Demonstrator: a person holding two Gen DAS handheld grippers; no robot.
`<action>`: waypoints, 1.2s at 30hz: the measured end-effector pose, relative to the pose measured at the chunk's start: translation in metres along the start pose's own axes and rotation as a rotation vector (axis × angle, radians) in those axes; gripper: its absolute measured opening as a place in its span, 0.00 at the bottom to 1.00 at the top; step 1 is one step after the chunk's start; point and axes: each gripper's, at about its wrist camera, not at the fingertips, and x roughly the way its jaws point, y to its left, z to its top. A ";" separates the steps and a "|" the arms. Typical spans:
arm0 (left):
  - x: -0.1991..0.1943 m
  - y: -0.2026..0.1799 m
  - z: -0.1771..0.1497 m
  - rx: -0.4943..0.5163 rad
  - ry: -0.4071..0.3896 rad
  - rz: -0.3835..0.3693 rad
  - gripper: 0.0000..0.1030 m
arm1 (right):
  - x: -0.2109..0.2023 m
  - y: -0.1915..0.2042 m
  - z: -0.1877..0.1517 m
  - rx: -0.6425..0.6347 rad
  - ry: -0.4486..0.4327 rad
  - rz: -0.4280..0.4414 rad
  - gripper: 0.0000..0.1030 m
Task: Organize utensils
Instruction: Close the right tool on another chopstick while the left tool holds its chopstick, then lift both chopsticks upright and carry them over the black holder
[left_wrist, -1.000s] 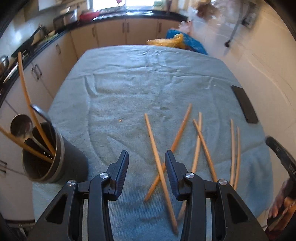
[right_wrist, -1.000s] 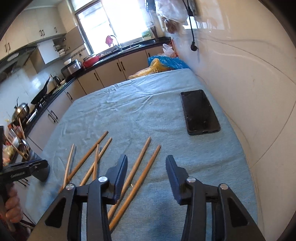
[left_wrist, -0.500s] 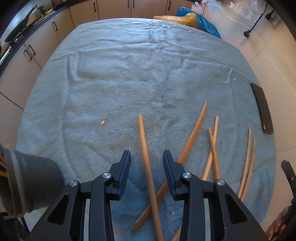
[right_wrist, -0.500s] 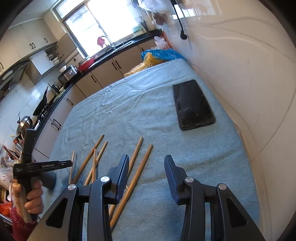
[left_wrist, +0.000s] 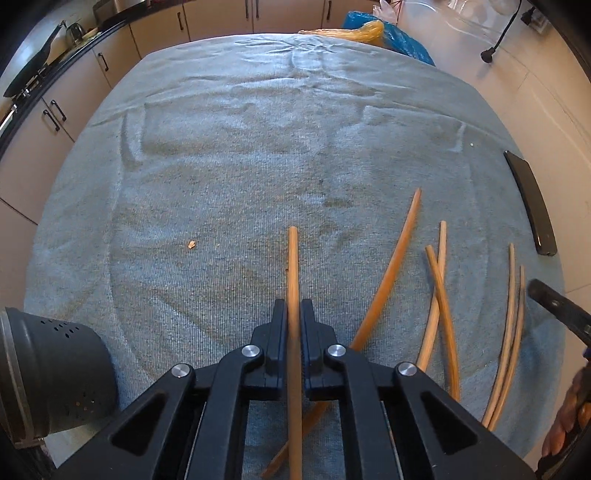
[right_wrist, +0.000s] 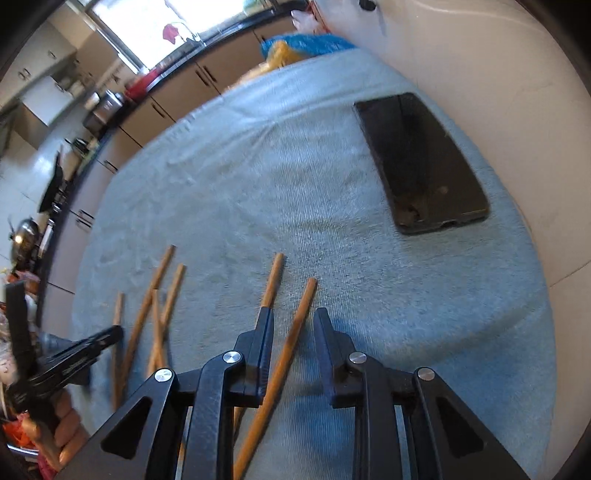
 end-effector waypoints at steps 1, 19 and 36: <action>0.000 0.000 0.000 0.003 -0.002 -0.004 0.06 | 0.006 0.002 0.001 -0.007 0.016 -0.023 0.24; -0.043 0.009 -0.012 0.002 -0.163 -0.084 0.06 | -0.039 0.033 -0.012 -0.162 -0.150 -0.036 0.06; -0.172 -0.002 -0.069 0.052 -0.495 -0.076 0.06 | -0.160 0.062 -0.089 -0.286 -0.664 0.177 0.06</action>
